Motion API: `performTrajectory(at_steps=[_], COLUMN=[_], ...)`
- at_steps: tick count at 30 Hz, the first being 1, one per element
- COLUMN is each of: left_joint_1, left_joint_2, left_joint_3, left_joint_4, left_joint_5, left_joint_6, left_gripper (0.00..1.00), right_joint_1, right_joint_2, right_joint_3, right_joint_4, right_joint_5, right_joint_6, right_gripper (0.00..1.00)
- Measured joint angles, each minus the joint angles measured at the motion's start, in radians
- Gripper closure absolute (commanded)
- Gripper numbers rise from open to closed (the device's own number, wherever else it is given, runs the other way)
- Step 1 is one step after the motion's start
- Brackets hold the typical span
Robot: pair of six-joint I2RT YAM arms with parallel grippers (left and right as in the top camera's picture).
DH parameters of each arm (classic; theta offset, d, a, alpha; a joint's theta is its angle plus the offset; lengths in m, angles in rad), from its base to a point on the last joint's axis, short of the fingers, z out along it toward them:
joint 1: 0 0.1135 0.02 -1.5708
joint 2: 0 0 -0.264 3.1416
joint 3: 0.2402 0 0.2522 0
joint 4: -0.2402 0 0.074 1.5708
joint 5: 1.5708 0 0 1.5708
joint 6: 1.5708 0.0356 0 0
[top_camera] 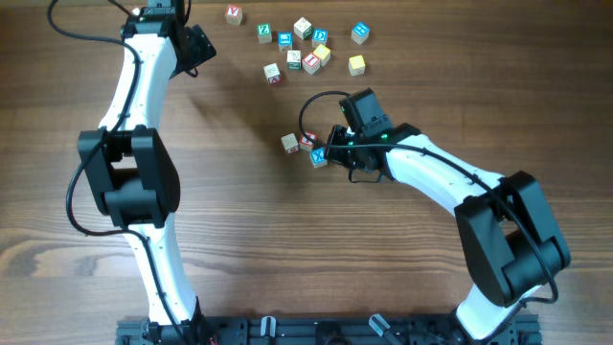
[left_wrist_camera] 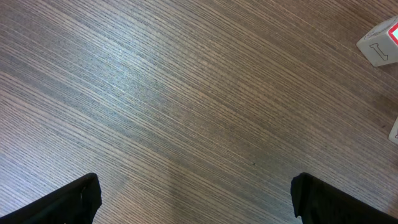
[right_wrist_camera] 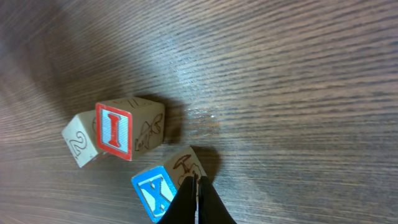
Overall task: Form a circle
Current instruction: 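Lower the 'X' block next to the 'I' and '2' blocks, open gripper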
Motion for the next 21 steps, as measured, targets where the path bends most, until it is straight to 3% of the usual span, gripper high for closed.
performTrajectory(at_steps=[21], left_joint_1=[0.000], left_joint_2=[0.000], left_joint_3=[0.000], left_joint_4=[0.000], left_joint_5=[0.000], left_joint_6=[0.000], left_gripper=[0.00], right_joint_1=[0.000], right_joint_2=[0.005], right_joint_3=[0.000], right_joint_4=[-0.013], right_joint_5=[0.001], right_joint_6=[0.045], right_gripper=[0.96])
